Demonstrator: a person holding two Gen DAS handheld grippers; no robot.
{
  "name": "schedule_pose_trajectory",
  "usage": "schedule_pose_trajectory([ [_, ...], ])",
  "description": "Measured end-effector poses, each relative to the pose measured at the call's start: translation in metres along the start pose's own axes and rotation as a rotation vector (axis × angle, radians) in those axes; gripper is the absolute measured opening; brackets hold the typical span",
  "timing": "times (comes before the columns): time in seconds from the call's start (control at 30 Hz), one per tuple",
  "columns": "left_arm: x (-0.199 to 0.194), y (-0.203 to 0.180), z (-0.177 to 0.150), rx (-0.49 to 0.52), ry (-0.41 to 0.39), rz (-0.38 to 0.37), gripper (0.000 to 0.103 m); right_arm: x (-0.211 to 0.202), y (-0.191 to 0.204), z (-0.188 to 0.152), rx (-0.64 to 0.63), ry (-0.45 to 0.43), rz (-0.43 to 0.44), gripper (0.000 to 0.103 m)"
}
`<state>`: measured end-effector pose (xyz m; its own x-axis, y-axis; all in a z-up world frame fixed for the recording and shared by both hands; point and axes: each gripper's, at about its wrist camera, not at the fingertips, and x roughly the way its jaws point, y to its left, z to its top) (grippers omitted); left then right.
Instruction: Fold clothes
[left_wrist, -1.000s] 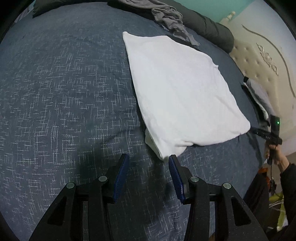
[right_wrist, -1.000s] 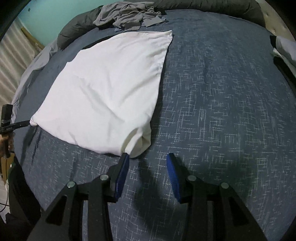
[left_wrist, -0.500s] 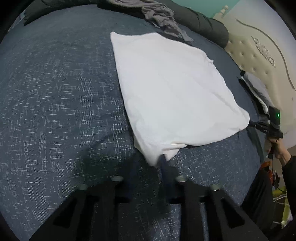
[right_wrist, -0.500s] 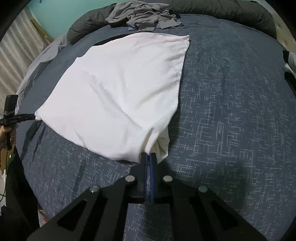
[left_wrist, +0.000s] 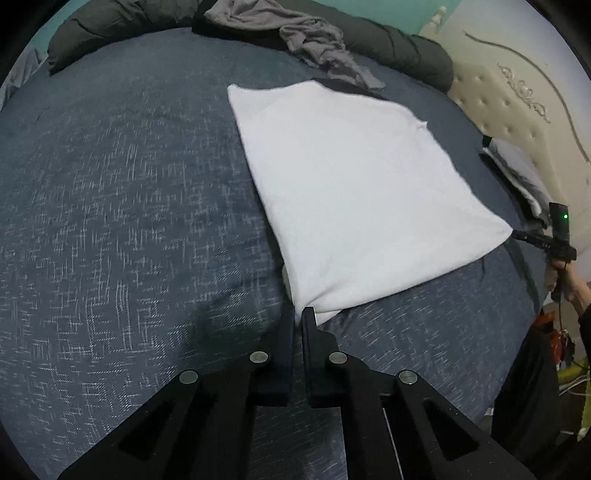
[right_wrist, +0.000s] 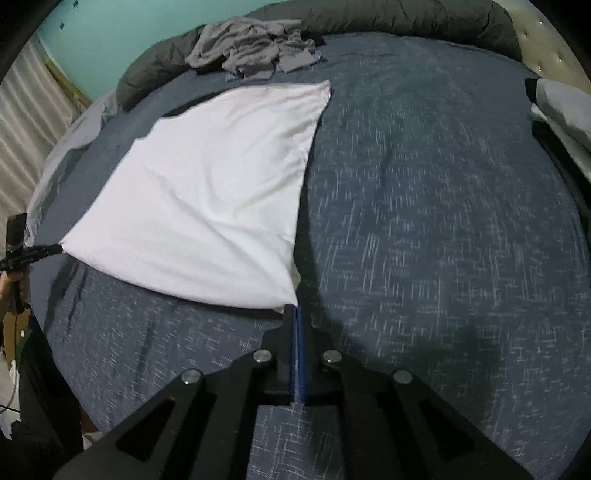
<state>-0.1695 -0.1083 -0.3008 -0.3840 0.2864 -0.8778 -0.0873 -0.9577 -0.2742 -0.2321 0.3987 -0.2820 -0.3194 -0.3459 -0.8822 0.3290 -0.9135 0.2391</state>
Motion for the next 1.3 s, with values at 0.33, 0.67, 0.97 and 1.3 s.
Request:
schedule_pose_trajectory([
  [0.33, 0.019, 0.001, -0.005, 0.017, 0.059, 0.024, 0.004, 0.018, -0.007, -0.013, 0.019, 0.030, -0.001, 0.000],
  [0.67, 0.011, -0.002, -0.001, -0.002, 0.045, 0.013, 0.007, 0.011, -0.001, -0.011, -0.003, 0.054, -0.006, 0.001],
  [0.97, -0.020, -0.010, 0.023, -0.033, -0.079, 0.041, 0.007, -0.003, 0.036, 0.025, -0.061, -0.024, 0.018, 0.001],
  [1.3, 0.017, -0.038, 0.037, -0.106, -0.123, -0.008, 0.008, 0.050, 0.041, 0.016, -0.050, 0.159, -0.036, 0.001],
])
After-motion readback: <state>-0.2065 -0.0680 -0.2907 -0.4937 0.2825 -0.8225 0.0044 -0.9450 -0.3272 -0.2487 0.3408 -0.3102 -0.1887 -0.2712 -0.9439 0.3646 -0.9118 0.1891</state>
